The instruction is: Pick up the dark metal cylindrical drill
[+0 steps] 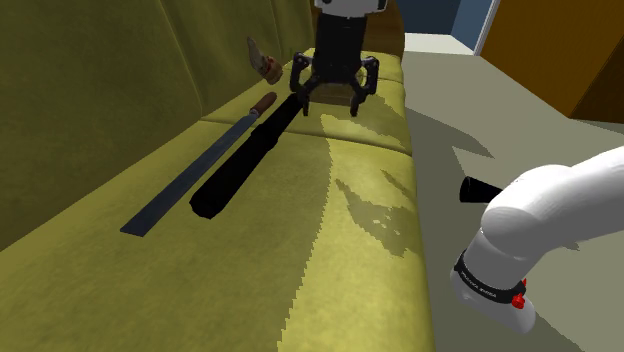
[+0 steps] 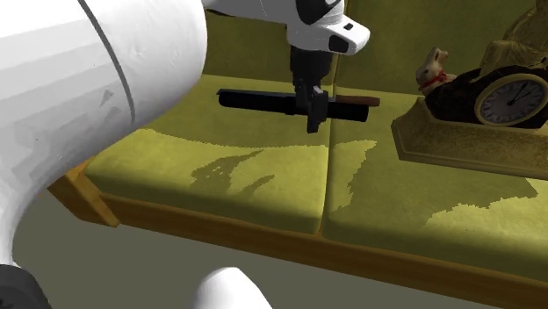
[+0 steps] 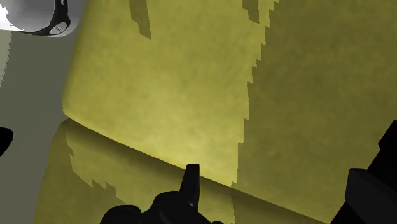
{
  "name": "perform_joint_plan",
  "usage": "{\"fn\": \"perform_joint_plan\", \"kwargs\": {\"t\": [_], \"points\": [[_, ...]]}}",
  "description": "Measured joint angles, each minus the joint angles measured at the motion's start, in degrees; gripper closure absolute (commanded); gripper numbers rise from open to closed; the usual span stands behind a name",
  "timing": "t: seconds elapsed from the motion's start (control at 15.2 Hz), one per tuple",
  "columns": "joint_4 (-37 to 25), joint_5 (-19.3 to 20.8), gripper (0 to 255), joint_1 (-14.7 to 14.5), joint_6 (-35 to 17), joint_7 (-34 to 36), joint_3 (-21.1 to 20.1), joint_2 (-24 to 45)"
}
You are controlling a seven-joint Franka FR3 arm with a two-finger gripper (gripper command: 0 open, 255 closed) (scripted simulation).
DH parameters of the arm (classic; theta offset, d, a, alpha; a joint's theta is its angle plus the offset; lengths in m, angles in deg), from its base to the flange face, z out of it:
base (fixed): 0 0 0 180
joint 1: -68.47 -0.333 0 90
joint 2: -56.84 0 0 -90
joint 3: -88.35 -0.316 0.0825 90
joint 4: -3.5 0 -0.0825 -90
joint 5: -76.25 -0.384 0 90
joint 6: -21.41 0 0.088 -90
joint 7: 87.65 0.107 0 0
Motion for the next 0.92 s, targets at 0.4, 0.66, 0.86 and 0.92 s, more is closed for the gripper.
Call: {"fn": "perform_joint_plan", "kwargs": {"t": [0.4, 0.66, 0.86, 0.92], "points": [[-14.0, 3.2, 0, 6.9, 0.3, 23.5, -13.4, 13.7], [-21.1, 8.1, 0, 10.2, 0.4, 36.2, -20.5, 22.6], [-19.3, 8.1, 0, 10.2, -1.4, 37.2, -20.9, 22.7], [-18.8, 8.2, 0, 10.2, -2.1, 37.3, -21.0, 22.8]]}}
